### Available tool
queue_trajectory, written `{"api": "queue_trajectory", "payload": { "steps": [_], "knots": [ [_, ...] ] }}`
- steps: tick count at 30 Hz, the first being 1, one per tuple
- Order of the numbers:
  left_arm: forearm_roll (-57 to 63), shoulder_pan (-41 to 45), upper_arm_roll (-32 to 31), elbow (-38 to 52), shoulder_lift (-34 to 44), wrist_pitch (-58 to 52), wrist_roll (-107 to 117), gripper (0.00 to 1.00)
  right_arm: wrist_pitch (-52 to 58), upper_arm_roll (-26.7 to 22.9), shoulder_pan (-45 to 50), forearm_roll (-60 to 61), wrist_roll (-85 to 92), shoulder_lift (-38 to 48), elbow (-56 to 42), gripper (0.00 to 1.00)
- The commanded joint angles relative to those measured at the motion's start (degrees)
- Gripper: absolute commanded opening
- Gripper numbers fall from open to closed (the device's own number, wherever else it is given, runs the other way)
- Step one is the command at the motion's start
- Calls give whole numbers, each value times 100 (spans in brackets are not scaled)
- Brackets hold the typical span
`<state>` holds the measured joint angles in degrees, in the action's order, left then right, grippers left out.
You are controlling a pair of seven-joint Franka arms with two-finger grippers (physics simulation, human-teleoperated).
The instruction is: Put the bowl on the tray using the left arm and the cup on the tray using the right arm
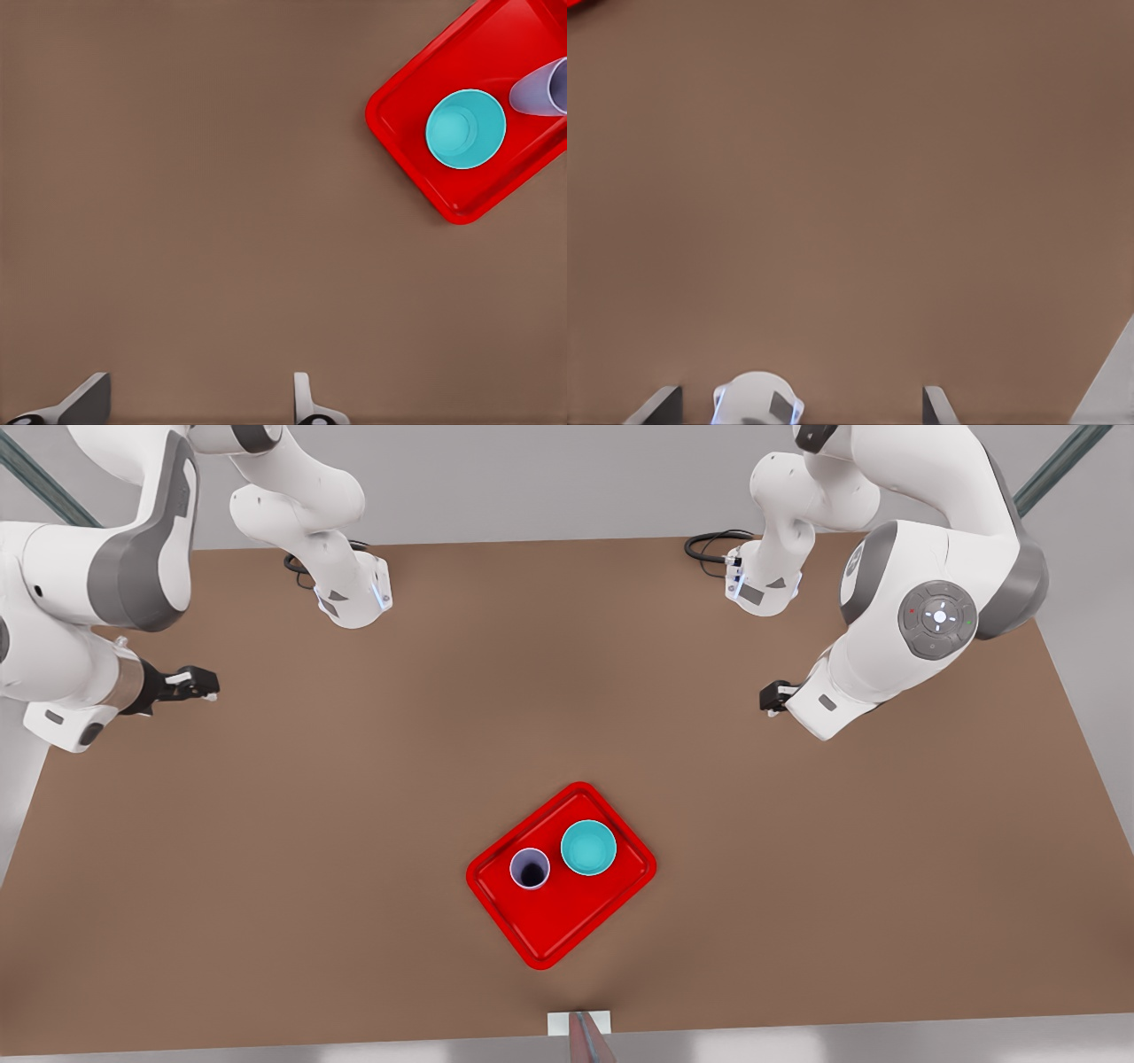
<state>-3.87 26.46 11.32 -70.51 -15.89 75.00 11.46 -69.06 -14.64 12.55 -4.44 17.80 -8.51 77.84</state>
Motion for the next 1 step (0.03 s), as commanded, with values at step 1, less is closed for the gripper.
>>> {"api": "queue_trajectory", "payload": {
  "steps": [1],
  "knots": [
    [0, 0, 2, 2, 7, -3, -3, 100, 86, -4, -16, -13, 13, -2, -5, 100]
  ]
}}
